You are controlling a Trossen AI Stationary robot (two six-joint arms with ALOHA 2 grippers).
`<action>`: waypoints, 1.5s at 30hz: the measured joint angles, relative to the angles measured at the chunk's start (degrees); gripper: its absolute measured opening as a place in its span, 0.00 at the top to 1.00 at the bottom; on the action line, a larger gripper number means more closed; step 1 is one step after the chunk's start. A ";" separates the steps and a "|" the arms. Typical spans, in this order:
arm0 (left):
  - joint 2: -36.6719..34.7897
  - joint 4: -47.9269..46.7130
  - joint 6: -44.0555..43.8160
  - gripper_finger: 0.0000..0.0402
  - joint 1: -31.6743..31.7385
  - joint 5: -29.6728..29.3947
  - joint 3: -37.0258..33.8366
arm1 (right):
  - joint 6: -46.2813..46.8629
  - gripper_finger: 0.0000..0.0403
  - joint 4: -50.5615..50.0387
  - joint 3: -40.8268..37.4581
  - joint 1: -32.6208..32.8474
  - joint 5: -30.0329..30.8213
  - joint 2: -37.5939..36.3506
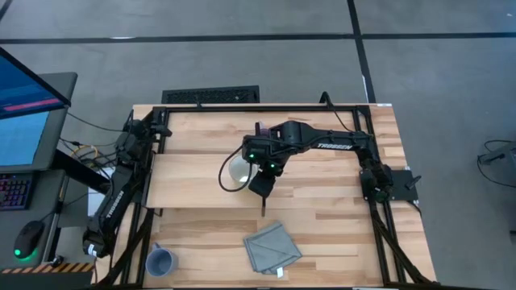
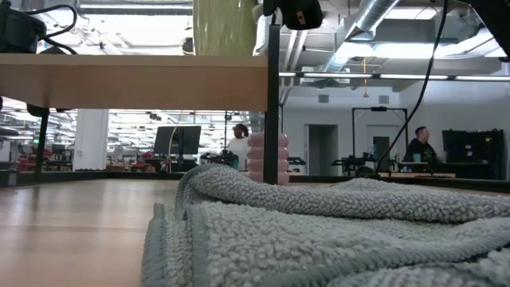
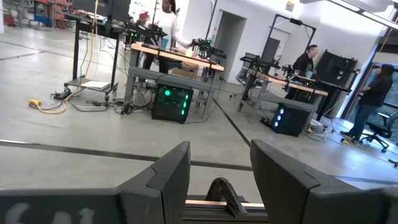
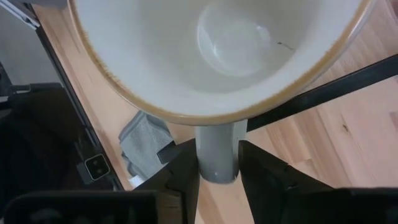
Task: Stack small to large cups/mugs on shelf
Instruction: Put the white mug on the shelf
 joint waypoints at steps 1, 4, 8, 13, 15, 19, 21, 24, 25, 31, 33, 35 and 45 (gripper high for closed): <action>0.00 0.00 0.00 0.60 -0.01 0.00 0.01 | 0.14 0.68 0.05 0.00 0.00 0.00 0.00; 0.00 0.00 0.00 0.60 0.00 0.00 0.01 | 0.45 0.66 0.06 0.00 0.00 0.00 0.00; 0.00 0.00 0.00 0.60 -0.01 0.00 0.01 | 1.47 0.61 0.09 0.00 0.00 0.00 0.00; 0.00 0.00 0.00 0.60 -0.01 0.01 0.01 | 1.49 0.52 0.02 0.00 0.00 -0.01 0.00; 0.00 0.00 0.00 0.60 0.00 0.02 0.01 | 1.49 0.50 -0.22 0.00 0.00 -0.04 0.00; 0.00 0.00 0.00 0.60 -0.01 0.00 0.01 | 1.49 0.45 -0.23 0.00 0.00 -0.05 0.00; 0.00 0.00 0.00 0.60 -0.01 0.02 0.01 | 1.49 0.44 -0.26 0.00 0.00 -0.09 0.00; 0.00 0.00 0.00 0.60 0.01 0.02 0.00 | 1.51 0.43 -1.15 0.00 0.00 -0.22 0.00; 0.00 0.00 0.00 0.60 -0.01 0.02 0.00 | 1.51 0.43 -1.42 0.00 0.02 -0.22 0.00; 0.00 0.00 0.00 0.60 -0.01 0.02 0.00 | 1.53 0.43 -1.49 0.00 0.15 -1.26 0.00; 0.00 0.00 0.00 0.60 0.01 0.02 0.01 | 1.56 0.43 -1.49 0.00 0.17 -1.81 0.00; 0.00 0.00 0.00 0.60 0.00 0.02 0.01 | 1.56 0.43 -1.49 0.00 0.33 -1.91 0.00; 0.00 0.00 0.00 0.60 0.01 0.02 0.01 | 1.56 0.43 -0.94 0.00 1.11 -2.00 0.00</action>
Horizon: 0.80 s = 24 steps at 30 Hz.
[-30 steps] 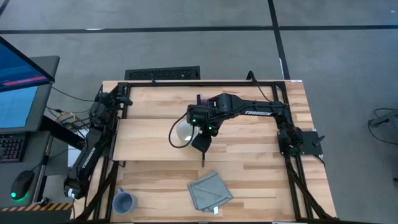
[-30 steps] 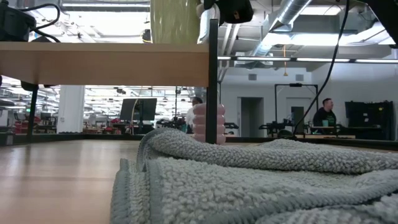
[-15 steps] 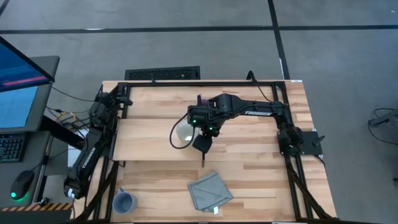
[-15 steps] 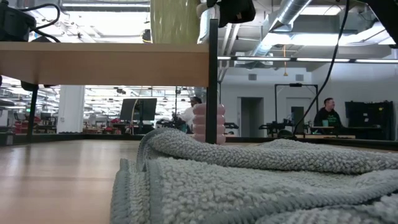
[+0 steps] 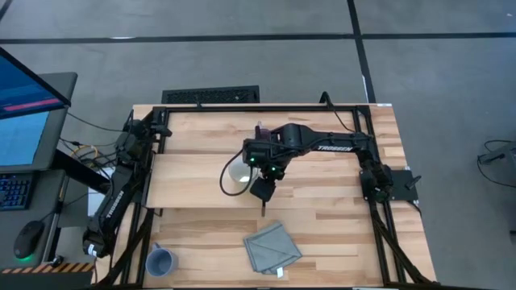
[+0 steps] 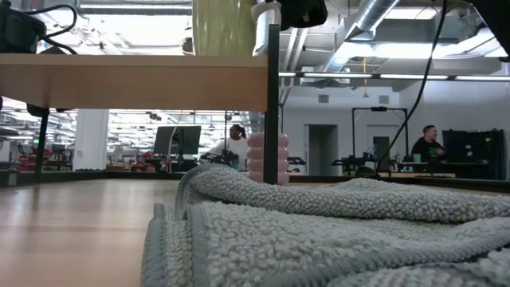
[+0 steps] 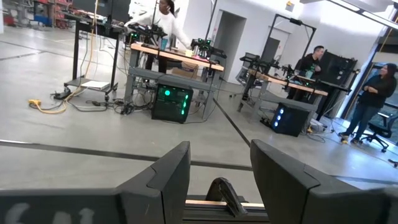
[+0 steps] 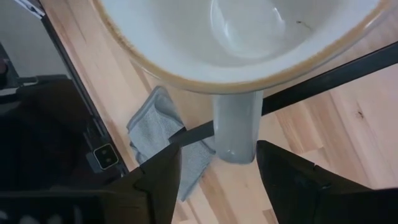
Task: Stack small to large cups/mugs on shelf
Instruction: Put the white mug on the shelf
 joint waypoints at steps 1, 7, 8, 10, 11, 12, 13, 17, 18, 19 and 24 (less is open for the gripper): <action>0.00 0.00 0.00 0.60 -0.02 0.00 0.00 | 0.01 0.43 0.09 0.00 0.02 -0.02 0.00; 0.00 0.00 0.00 0.60 0.00 0.00 -0.02 | 0.64 0.43 0.71 -0.01 0.57 -0.76 0.00; 0.02 0.00 0.00 0.60 0.00 0.00 -0.02 | 0.85 0.43 1.07 -0.02 0.72 -0.80 0.00; 0.00 0.00 0.00 0.60 -0.02 0.00 0.00 | 1.36 0.43 2.09 -0.01 0.81 -0.97 0.00; 0.00 0.00 0.00 0.60 -0.02 0.00 0.00 | 1.46 0.43 2.42 0.00 0.81 -1.07 0.00; 0.01 0.00 0.00 0.60 0.00 0.00 0.00 | 1.49 0.43 2.77 -0.02 0.83 -1.17 0.00; 0.00 0.00 0.00 0.60 -0.02 0.00 -0.02 | 1.51 0.43 3.17 0.00 0.81 -1.56 0.00; 0.02 0.00 0.00 0.60 -0.02 0.00 0.00 | 1.97 0.43 4.00 -0.02 0.81 -2.52 0.00; 0.00 0.00 0.00 0.60 -0.02 0.00 -0.02 | 2.45 0.43 4.02 -0.02 0.83 -2.55 0.00; 0.00 0.00 0.00 0.60 0.00 0.00 -0.02 | 2.91 0.43 4.00 -0.02 0.83 -2.55 0.00; 0.02 0.00 0.00 0.60 -0.02 0.00 -0.02 | 4.02 0.43 3.99 -0.02 0.83 -3.29 0.00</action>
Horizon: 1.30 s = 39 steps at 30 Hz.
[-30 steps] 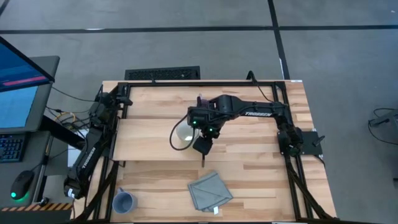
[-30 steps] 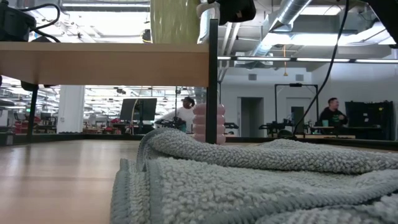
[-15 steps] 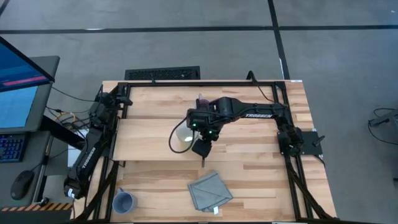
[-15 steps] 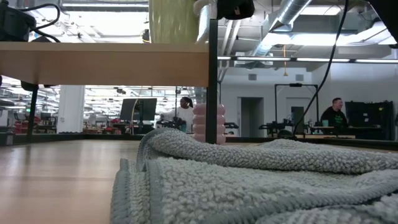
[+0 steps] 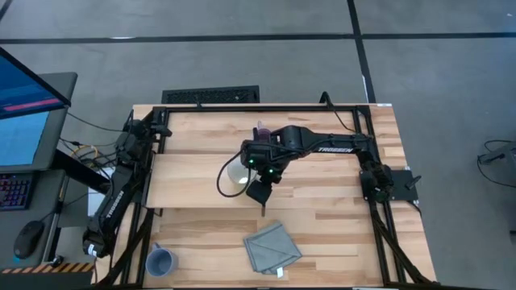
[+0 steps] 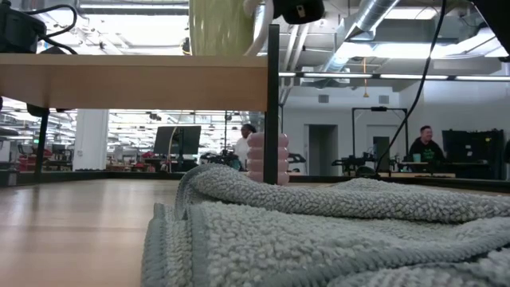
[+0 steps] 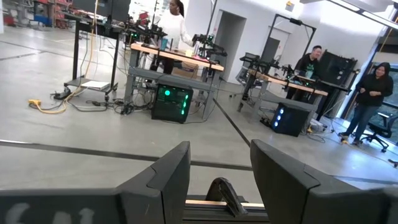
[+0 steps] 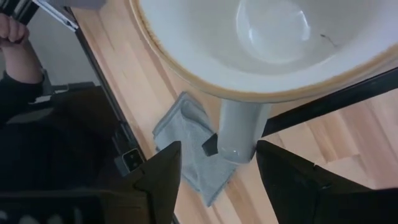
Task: Stack small to large cups/mugs on shelf
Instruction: Put the white mug on the shelf
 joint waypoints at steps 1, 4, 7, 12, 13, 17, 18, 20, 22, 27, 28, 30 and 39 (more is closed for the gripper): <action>-0.02 -0.02 0.00 0.60 0.00 0.00 0.02 | 0.09 0.43 0.00 0.00 0.00 -0.43 0.00; -0.02 0.00 0.00 0.60 0.02 0.00 0.01 | 0.24 0.43 0.02 0.00 0.20 -0.73 0.00; -0.02 0.00 0.00 0.60 0.00 0.00 0.00 | 0.48 0.43 0.02 0.00 0.52 -0.75 0.00; -0.02 0.00 0.00 0.60 0.00 0.00 0.02 | 0.50 0.43 0.47 0.00 1.11 -0.75 0.00; -0.01 0.00 -0.01 0.60 0.01 0.00 0.01 | 0.50 0.43 0.76 0.00 1.11 -0.79 0.00; -0.02 0.00 0.00 0.60 0.02 0.00 0.00 | 0.53 0.43 3.06 0.00 1.11 -0.82 0.00; -0.02 0.00 0.00 0.60 0.01 0.02 0.02 | 0.53 0.43 3.57 0.00 1.11 -1.02 0.00; -0.02 0.00 -0.01 0.60 0.01 0.02 0.01 | 0.55 0.43 4.34 0.00 1.07 -1.87 0.00; -0.02 0.00 -0.02 0.60 0.00 0.02 0.00 | 0.57 0.43 5.03 0.00 1.09 -2.25 0.00; -0.02 0.00 0.00 0.60 0.00 0.02 0.02 | 0.59 0.43 5.84 0.00 1.11 -2.99 0.00; -0.02 -0.02 0.00 0.60 0.02 0.13 0.00 | 0.59 0.43 6.25 0.00 1.09 -3.29 0.00; -0.02 -0.15 -0.01 0.60 0.02 0.87 0.00 | 0.59 0.43 7.24 0.00 1.11 -3.62 0.00; -0.02 -0.50 -0.02 0.60 0.02 2.72 0.00 | 0.59 0.43 8.49 0.00 1.11 -3.77 0.00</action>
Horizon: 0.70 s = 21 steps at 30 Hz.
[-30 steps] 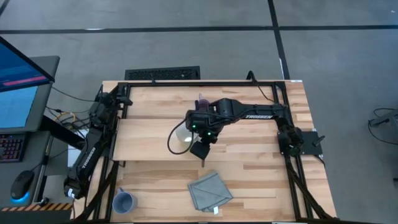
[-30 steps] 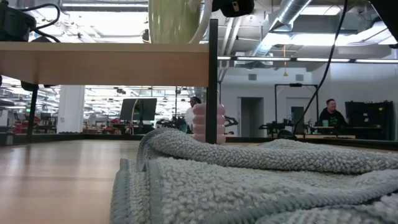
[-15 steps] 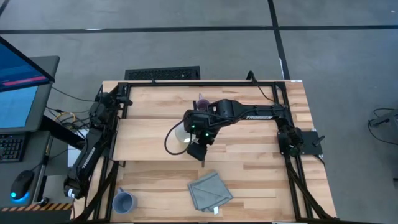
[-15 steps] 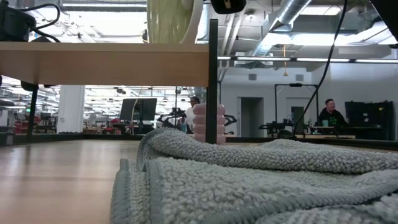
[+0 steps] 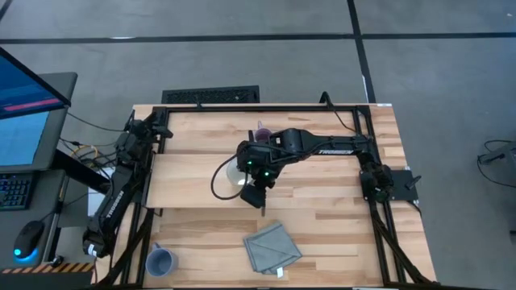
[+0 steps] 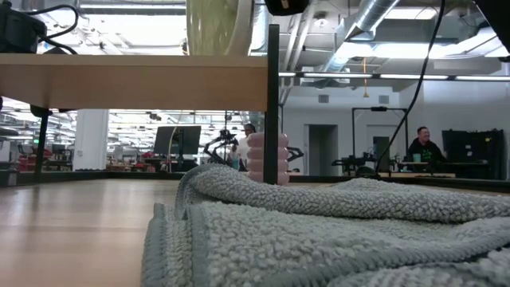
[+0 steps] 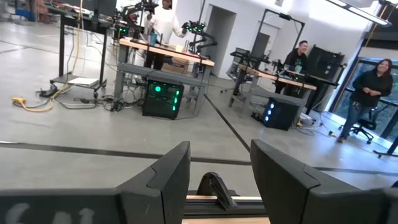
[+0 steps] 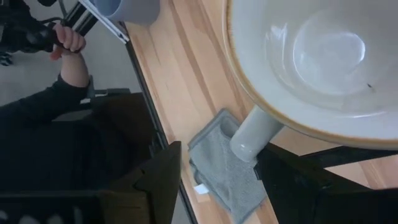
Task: Stack small to large cups/mugs on shelf
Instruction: Put the white mug on the shelf
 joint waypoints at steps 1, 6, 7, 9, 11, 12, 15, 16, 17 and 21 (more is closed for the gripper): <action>0.00 0.00 0.00 0.60 0.00 -0.01 0.00 | 0.00 0.43 0.38 0.00 0.00 0.00 0.00; 0.01 0.00 0.02 0.60 0.00 -0.01 0.01 | 1.60 0.43 1.60 0.00 0.00 -0.04 0.00; 0.02 0.00 0.01 0.60 0.00 -0.01 0.00 | 1.95 0.43 1.63 0.00 0.00 -0.04 0.00; 0.01 0.00 0.00 0.60 0.00 -0.03 0.00 | 2.89 0.43 1.64 0.00 0.02 -0.06 0.00; 0.00 0.01 0.01 0.60 0.00 -0.03 0.01 | 3.33 0.43 1.67 0.00 0.10 -0.04 0.00; 0.02 0.00 0.00 0.60 0.00 -0.03 0.00 | 3.47 0.43 1.76 0.00 0.19 -0.04 0.00; 0.00 0.00 0.01 0.60 -0.01 -0.03 0.01 | 3.54 0.43 3.14 0.00 0.51 -0.33 0.12; 0.01 0.00 0.01 0.60 0.00 -0.03 0.01 | 3.56 0.43 3.49 -0.02 0.67 -0.53 0.15; 0.01 0.00 0.02 0.60 0.00 -0.03 0.00 | 3.56 0.43 3.85 -0.02 0.73 -0.65 0.17; 0.00 0.00 0.00 0.60 0.00 -0.03 0.00 | 3.55 0.43 4.91 -0.02 0.85 -1.14 0.17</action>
